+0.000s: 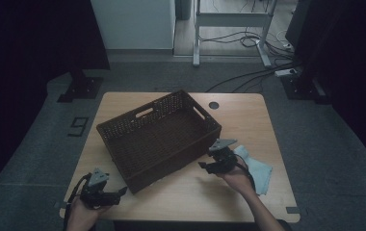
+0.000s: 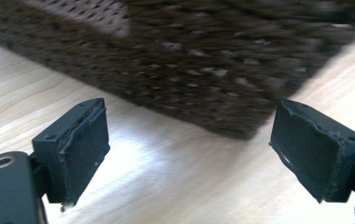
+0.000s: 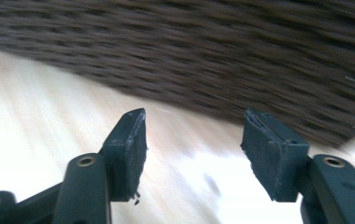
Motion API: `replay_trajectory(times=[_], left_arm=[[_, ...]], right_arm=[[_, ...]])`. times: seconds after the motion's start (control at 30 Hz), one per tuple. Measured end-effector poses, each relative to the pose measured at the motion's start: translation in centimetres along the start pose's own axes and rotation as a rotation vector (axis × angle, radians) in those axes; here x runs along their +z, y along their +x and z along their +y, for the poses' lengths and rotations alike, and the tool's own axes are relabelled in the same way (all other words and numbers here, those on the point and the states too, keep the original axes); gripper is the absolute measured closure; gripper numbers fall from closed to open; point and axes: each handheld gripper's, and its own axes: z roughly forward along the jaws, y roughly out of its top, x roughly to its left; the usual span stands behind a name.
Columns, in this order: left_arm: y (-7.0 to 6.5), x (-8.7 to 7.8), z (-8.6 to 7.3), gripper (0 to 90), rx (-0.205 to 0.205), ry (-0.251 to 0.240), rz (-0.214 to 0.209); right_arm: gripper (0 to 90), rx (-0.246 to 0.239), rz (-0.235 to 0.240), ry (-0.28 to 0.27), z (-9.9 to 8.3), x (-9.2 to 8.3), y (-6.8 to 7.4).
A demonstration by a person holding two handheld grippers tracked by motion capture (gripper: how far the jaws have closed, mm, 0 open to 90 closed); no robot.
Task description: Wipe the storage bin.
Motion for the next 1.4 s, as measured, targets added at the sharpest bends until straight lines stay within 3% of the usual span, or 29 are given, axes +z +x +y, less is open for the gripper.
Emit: replay_trajectory(times=[0.13,0.23,0.47,0.6,0.73,0.83,1.03,1.17,1.4], left_arm=[[-1.4,0.3,0.6,11.4,0.035,0.004,-0.021],[-1.9,0.8,1.4,12.2,0.045,0.009,-0.008],[-1.6,1.4,2.0,19.8,0.029,0.011,0.048],[-0.9,1.4,1.8,20.4,0.003,0.014,0.027],[-0.2,1.4,1.8,22.7,-0.003,0.014,0.013],[0.3,1.3,1.8,25.7,-0.010,0.014,0.010],[1.2,1.5,2.1,42.8,-0.043,0.019,0.010],[1.5,1.6,2.6,48.2,-0.013,0.026,0.025],[2.0,2.1,3.1,50.7,0.007,0.025,0.016]], right_arm=[[35.1,0.047,-0.052,-0.002,-0.5,-0.5,-2.3],[32.0,0.073,-0.071,-0.002,-0.5,-0.5,-3.9],[29.3,0.075,-0.095,-0.024,0.6,0.2,-6.1],[28.0,0.083,-0.082,-0.045,1.3,0.7,-7.0],[28.5,0.060,-0.045,-0.064,1.9,1.1,-7.1],[30.2,0.060,-0.031,-0.045,2.2,1.1,-6.9],[38.9,0.050,0.006,-0.052,1.3,0.2,-6.4],[43.3,0.047,0.012,-0.052,0.7,-0.5,-6.0],[46.7,0.032,0.000,-0.031,-0.3,-1.8,-5.3]])
